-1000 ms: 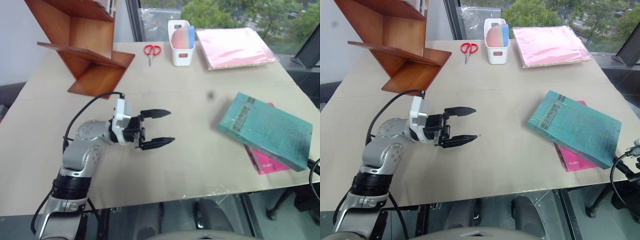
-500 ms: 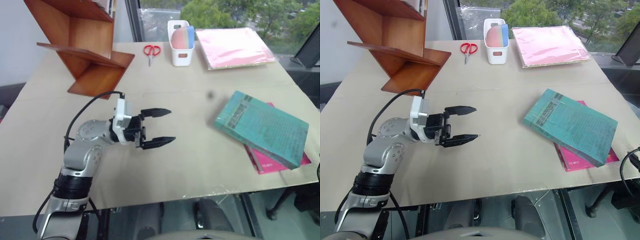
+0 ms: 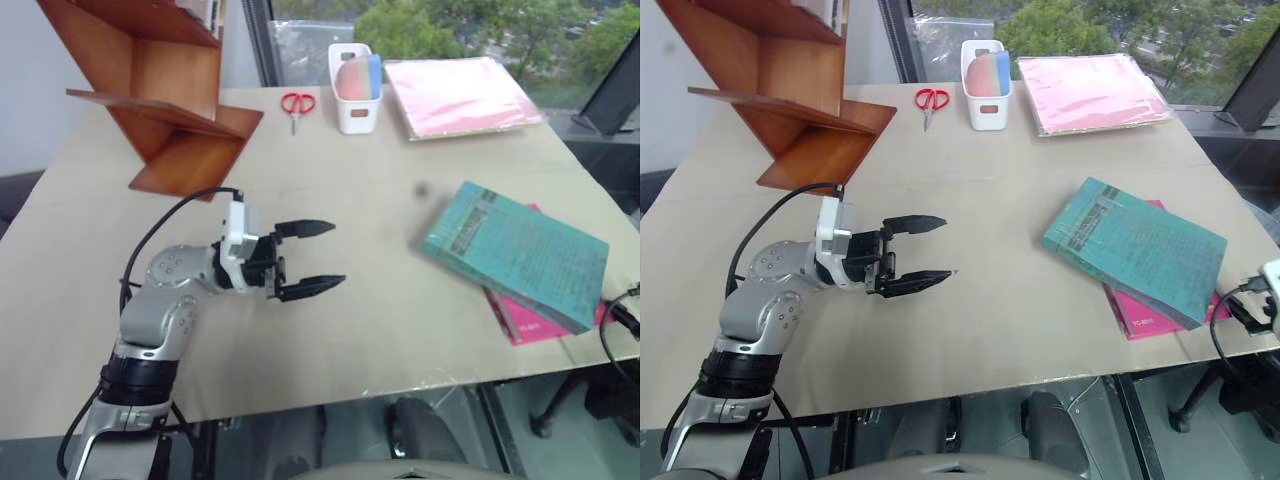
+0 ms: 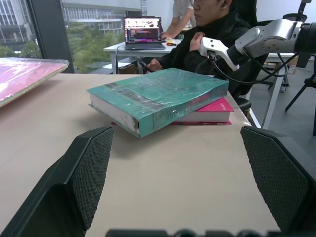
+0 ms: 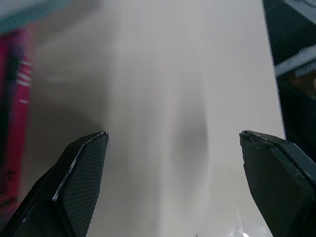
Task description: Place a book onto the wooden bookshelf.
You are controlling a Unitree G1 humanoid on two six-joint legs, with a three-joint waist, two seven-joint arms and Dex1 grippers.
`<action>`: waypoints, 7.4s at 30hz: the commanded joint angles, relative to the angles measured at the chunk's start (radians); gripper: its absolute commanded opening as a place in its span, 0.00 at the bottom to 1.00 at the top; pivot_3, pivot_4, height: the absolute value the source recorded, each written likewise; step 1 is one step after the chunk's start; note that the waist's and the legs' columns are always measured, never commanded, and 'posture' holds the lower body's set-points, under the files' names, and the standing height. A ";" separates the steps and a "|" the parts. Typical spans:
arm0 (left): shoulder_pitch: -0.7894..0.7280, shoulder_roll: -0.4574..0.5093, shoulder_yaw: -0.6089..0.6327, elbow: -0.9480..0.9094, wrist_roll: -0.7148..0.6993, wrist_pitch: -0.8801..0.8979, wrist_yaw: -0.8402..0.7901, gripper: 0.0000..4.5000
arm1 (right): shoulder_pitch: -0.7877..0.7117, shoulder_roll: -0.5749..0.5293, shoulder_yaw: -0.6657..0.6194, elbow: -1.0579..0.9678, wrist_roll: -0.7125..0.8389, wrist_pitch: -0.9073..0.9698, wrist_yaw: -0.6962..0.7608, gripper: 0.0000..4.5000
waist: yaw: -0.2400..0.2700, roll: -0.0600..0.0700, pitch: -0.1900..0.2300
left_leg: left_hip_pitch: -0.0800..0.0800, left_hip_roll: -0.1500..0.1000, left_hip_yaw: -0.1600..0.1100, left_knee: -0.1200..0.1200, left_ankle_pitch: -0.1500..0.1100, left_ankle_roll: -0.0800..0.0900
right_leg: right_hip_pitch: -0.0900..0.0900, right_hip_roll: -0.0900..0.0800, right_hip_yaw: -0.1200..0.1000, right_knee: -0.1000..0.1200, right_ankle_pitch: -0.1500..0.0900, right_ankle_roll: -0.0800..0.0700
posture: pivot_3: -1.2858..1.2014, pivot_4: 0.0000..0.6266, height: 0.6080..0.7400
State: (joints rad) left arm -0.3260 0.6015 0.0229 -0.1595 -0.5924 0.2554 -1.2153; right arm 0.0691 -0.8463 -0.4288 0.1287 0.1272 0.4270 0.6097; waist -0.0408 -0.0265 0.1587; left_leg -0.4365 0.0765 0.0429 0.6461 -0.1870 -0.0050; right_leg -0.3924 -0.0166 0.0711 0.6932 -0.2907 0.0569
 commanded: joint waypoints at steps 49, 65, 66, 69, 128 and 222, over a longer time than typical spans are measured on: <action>0.087 0.031 0.067 -0.164 -0.040 0.041 0.095 1.00 | -0.480 0.572 0.368 0.323 -0.046 -0.314 -0.051 0.97 | -0.081 -0.010 0.000 | 0.023 0.014 0.007 -0.019 -0.001 -0.001 | 0.013 0.014 0.009 -0.014 0.003 -0.008 | 0.52 0.24 1.00; 0.198 0.087 0.161 -0.100 -0.017 0.001 0.073 1.00 | -0.180 0.449 0.313 -0.274 -0.013 -0.075 -0.102 0.97 | -0.015 -0.009 0.001 | 0.020 0.012 0.011 -0.032 -0.003 -0.006 | 0.004 0.011 0.010 -0.017 -0.001 -0.012 | 0.52 0.24 1.00; 0.204 0.089 0.163 -0.093 -0.016 -0.005 0.068 1.00 | -0.122 0.414 0.289 -0.350 0.007 -0.061 -0.074 0.97 | -0.008 -0.008 0.001 | 0.019 0.012 0.011 -0.032 -0.004 -0.007 | 0.004 0.010 0.010 -0.017 -0.001 -0.013 | 0.52 0.24 1.00; 0.209 0.096 0.168 -0.077 -0.022 -0.014 0.050 1.00 | 0.001 0.338 0.221 -0.517 0.089 -0.030 -0.003 0.97 | 0.012 -0.006 0.002 | 0.014 0.009 0.012 -0.032 -0.004 -0.007 | 0.000 0.007 0.009 -0.018 -0.004 -0.011 | 0.52 0.24 1.00; 0.368 0.081 0.236 -0.118 -0.020 -0.012 0.174 1.00 | -0.525 0.118 0.407 -0.089 0.041 -0.127 0.247 0.09 | 0.009 -0.004 0.003 | 0.005 0.006 0.006 -0.026 -0.004 -0.007 | -0.005 0.005 0.004 -0.014 -0.004 -0.011 | 0.52 0.24 1.00; -1.036 0.497 -0.229 0.939 0.787 -0.878 -0.012 0.01 | -0.264 0.210 0.433 -0.696 0.364 -0.020 0.147 1.00 | 0.035 -0.006 0.010 | 0.000 -0.001 -0.016 -0.013 -0.004 -0.007 | 0.007 0.001 -0.015 -0.015 -0.004 -0.007 | 0.52 0.24 1.00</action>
State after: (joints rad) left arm -1.2929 1.0659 -0.2173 0.7128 0.1221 -0.5655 -1.2458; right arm -0.1870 -0.6389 0.0116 -0.5508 0.4917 0.4302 0.7550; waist -0.0062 -0.0329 0.1688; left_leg -0.4373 0.0750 0.0262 0.6334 -0.1907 -0.0116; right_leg -0.3863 -0.0154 0.0549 0.6779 -0.2953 0.0498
